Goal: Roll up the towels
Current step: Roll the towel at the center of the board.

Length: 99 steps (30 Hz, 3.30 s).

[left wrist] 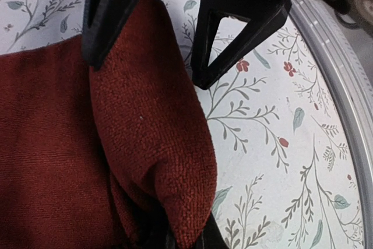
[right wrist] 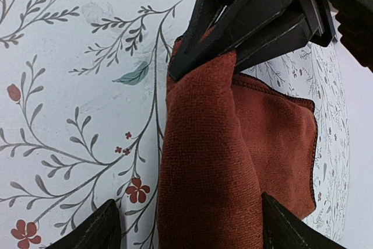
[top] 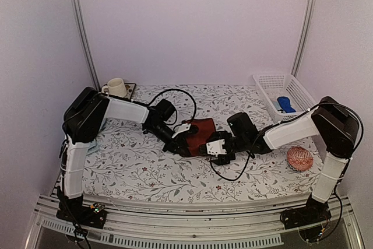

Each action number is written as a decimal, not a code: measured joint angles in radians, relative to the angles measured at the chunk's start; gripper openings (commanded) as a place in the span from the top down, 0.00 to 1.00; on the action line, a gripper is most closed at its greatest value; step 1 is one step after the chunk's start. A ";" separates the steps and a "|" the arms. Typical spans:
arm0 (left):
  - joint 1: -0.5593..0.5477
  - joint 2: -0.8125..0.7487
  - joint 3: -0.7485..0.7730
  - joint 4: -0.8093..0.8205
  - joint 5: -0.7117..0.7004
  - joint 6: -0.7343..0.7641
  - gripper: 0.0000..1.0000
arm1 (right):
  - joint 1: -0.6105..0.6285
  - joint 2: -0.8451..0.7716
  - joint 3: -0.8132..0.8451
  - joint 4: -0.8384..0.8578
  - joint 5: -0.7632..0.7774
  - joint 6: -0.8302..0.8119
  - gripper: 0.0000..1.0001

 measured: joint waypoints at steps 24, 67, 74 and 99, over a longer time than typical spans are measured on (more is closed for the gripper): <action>0.004 0.001 -0.008 0.000 0.012 -0.005 0.98 | 0.000 0.021 0.047 -0.031 0.002 0.109 0.75; -0.015 -0.402 -0.429 0.244 -0.414 -0.202 0.34 | -0.076 0.206 0.365 -0.607 -0.487 0.515 0.87; -0.037 -0.452 -0.510 0.388 -0.465 -0.167 0.34 | -0.106 0.240 0.391 -0.631 -0.547 0.555 0.86; -0.198 -0.505 -0.747 0.863 -0.557 0.138 0.34 | -0.173 0.343 0.509 -0.734 -0.643 0.665 0.84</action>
